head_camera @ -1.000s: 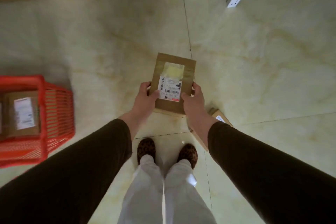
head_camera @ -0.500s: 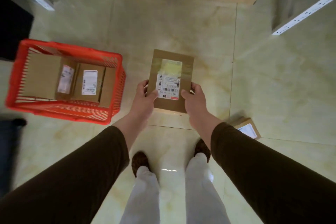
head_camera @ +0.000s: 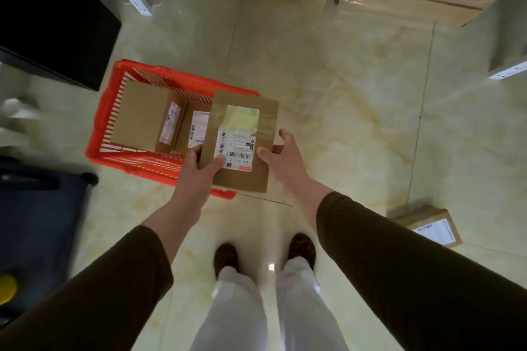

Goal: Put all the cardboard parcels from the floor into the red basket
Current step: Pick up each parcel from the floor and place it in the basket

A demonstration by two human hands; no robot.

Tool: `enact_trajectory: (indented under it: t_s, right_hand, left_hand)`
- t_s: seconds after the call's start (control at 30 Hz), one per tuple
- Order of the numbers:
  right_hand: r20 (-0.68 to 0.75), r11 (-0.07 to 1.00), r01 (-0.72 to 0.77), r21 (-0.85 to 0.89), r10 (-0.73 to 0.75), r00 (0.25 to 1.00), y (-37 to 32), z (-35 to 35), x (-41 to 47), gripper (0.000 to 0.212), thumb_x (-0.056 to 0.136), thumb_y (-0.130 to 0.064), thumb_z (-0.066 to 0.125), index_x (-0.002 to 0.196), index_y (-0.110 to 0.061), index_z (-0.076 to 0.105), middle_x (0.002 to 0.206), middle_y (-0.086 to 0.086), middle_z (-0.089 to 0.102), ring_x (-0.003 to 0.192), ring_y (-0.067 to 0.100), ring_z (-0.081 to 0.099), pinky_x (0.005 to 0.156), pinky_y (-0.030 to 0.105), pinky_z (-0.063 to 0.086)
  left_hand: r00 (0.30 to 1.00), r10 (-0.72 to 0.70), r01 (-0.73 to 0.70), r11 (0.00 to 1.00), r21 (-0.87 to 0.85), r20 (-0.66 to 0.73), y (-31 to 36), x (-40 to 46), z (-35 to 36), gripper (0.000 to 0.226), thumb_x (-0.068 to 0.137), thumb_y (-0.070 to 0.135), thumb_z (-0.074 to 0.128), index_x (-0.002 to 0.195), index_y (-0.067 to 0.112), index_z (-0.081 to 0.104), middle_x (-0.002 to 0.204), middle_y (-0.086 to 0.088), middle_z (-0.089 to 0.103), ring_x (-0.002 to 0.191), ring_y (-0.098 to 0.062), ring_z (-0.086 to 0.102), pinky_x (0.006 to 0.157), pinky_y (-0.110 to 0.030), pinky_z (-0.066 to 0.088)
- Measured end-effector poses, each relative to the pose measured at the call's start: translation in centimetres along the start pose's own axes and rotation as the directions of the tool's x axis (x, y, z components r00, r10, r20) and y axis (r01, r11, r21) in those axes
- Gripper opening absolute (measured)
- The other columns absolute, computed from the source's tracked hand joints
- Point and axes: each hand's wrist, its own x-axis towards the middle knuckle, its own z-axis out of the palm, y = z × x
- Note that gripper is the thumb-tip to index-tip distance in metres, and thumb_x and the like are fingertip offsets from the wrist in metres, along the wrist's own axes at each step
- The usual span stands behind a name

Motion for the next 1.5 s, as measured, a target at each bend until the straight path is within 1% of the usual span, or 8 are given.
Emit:
enact_trajectory:
  t_s: [0.13, 0.37, 0.5, 0.8, 1.13, 1.27, 1.37, 1.5]
  right_hand:
    - [0.005, 0.995, 0.014, -0.099, -0.013, 1.000, -1.3, 4.2, 0.8, 0.085, 0.091, -0.019, 0.071, 0.158, -0.022, 0.019, 0.125, 0.007, 0.058, 0.110, 0.024, 0.062, 0.094, 0.040, 0.052]
    - [-0.016, 0.971, 0.058, -0.231, -0.064, 0.998, -0.4, 12.4, 3.8, 0.134, 0.061, -0.028, 0.086, 0.149, -0.061, -0.010, 0.144, 0.003, 0.049, 0.106, 0.031, 0.068, 0.070, 0.057, 0.062]
    - [-0.005, 0.954, 0.029, -0.300, -0.032, 0.999, -2.0, 15.8, 2.8, 0.115, 0.079, -0.020, 0.083, 0.152, -0.051, 0.000, 0.134, -0.006, 0.047, 0.091, 0.021, 0.064, 0.062, 0.039, 0.062]
    - [-0.231, 0.999, -0.008, 0.031, 0.014, 0.973, -1.4, 17.4, 3.1, 0.068, 0.082, -0.024, 0.082, 0.126, -0.027, 0.030, 0.119, -0.004, 0.058, 0.095, 0.026, 0.072, 0.067, 0.046, 0.065]
    - [-0.216, 0.898, -0.175, 0.405, 0.280, 0.935, 1.0, 20.9, 2.4, 0.069, 0.086, -0.032, 0.078, 0.137, -0.029, 0.032, 0.117, -0.001, 0.062, 0.098, 0.027, 0.071, 0.084, 0.045, 0.060]
    - [-0.246, 0.838, -0.218, 0.501, 0.379, 0.892, 2.1, 24.6, 2.3, 0.089, 0.070, -0.054, 0.080, 0.143, -0.024, 0.039, 0.127, 0.000, 0.064, 0.112, 0.026, 0.067, 0.097, 0.049, 0.056]
    - [-0.161, 0.657, -0.229, 0.718, 0.478, 0.864, 2.2, 26.8, 3.2, 0.059, 0.088, -0.037, 0.073, 0.136, -0.019, 0.044, 0.124, 0.008, 0.065, 0.110, 0.029, 0.069, 0.090, 0.045, 0.060]
    - [-0.114, 0.494, -0.230, 0.839, 0.572, 0.812, 2.3, 29.9, 5.2, 0.050, 0.091, -0.029, 0.070, 0.135, -0.013, 0.050, 0.126, 0.015, 0.064, 0.111, 0.032, 0.067, 0.070, 0.035, 0.064]
  left_hand:
    - [1.000, -0.013, 0.013, 1.000, 0.019, 0.006, -0.4, 2.0, -4.6, 0.051, 0.092, 0.027, 0.070, 0.139, 0.027, 0.049, 0.127, 0.003, 0.067, 0.113, -0.021, 0.066, 0.097, -0.046, 0.054]
    - [0.994, -0.004, -0.007, 0.995, 0.104, 0.106, -0.9, 6.5, -12.5, 0.052, 0.087, 0.025, 0.074, 0.135, 0.031, 0.055, 0.125, 0.005, 0.067, 0.111, -0.017, 0.066, 0.093, -0.039, 0.056]
    - [0.985, -0.024, 0.000, 0.991, 0.136, 0.173, -0.1, 8.5, -16.3, 0.057, 0.088, 0.014, 0.074, 0.140, 0.024, 0.053, 0.122, 0.005, 0.067, 0.109, -0.015, 0.067, 0.095, -0.037, 0.056]
    - [0.983, 0.167, -0.183, 0.924, 0.335, 0.076, 2.4, 11.2, -17.9, 0.046, 0.084, 0.033, 0.078, 0.117, 0.025, 0.047, 0.111, 0.006, 0.061, 0.099, -0.010, 0.063, 0.079, -0.032, 0.056]
    - [0.906, 0.225, -0.347, 0.879, 0.327, 0.358, 9.6, 17.3, -16.1, 0.062, 0.088, 0.018, 0.076, 0.134, 0.031, 0.038, 0.137, 0.011, 0.054, 0.116, -0.008, 0.059, 0.084, -0.023, 0.053]
    - [0.748, 0.151, -0.588, 0.604, 0.539, 0.647, 12.5, 20.4, -14.2, 0.057, 0.088, 0.027, 0.075, 0.137, 0.034, 0.046, 0.124, 0.011, 0.060, 0.108, -0.009, 0.061, 0.078, -0.020, 0.051]
    - [0.662, 0.066, -0.696, 0.422, 0.581, 0.746, 13.6, 22.7, -12.6, 0.065, 0.084, 0.039, 0.074, 0.141, 0.045, 0.045, 0.132, 0.006, 0.056, 0.119, -0.018, 0.057, 0.098, -0.039, 0.051]
    - [0.596, -0.056, -0.744, 0.337, 0.577, 0.801, 14.0, 25.3, -11.2, 0.056, 0.093, 0.021, 0.066, 0.143, 0.037, 0.048, 0.127, 0.011, 0.061, 0.111, -0.012, 0.059, 0.088, -0.027, 0.048]
